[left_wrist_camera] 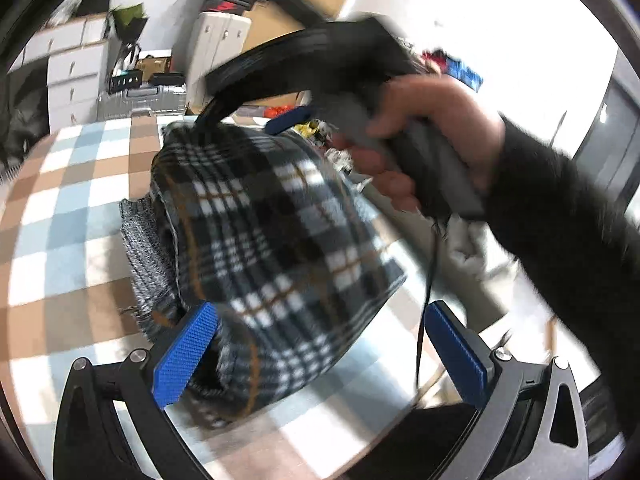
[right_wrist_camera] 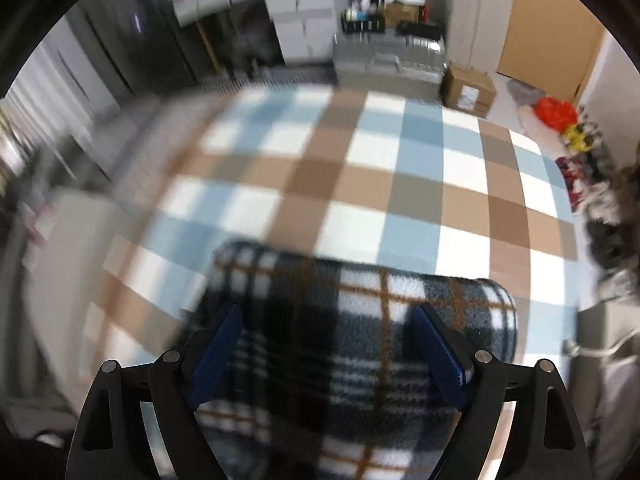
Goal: Fold large clothes
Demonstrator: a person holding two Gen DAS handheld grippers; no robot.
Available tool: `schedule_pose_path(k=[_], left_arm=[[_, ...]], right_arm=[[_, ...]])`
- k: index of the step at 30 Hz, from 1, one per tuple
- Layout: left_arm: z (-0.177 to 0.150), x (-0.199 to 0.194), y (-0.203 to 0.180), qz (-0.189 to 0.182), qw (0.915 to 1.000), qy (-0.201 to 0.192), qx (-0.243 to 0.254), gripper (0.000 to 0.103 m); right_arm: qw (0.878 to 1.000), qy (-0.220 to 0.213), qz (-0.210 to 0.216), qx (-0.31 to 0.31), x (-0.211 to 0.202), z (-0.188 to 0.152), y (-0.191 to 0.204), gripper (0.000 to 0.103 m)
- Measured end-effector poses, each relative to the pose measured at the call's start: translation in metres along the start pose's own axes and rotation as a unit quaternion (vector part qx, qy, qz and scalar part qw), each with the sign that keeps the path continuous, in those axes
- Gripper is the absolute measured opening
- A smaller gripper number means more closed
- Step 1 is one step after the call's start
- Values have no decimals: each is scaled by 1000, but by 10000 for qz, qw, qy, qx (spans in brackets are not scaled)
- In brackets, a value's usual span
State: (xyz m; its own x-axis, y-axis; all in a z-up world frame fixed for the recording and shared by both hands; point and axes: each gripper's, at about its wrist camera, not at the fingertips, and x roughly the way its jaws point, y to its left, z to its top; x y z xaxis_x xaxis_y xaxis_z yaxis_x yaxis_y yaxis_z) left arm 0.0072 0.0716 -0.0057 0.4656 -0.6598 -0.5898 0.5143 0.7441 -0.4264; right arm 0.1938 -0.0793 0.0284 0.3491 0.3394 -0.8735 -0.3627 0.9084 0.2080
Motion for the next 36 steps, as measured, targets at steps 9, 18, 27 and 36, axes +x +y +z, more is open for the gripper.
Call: schedule_pose_path(k=[9,18,27,36], left_arm=[[13,-8,-4,-726,9945,-652,-382,101],[-5,83,1,-286,9951,946,-72,101],[-1,100,25,279,9934,1112,-108,101],[34,35,58,-653,9907,-15,-1193,101]], right_arm=[[9550,-123,2695,1231,-65,-91,-63,88],[9357,370,3039,1755,-6,-139,-79,87],[9027,-12,3714,2172,8,-147,-87,87],[9227,357,3384,1811,3,-151,-50,87]])
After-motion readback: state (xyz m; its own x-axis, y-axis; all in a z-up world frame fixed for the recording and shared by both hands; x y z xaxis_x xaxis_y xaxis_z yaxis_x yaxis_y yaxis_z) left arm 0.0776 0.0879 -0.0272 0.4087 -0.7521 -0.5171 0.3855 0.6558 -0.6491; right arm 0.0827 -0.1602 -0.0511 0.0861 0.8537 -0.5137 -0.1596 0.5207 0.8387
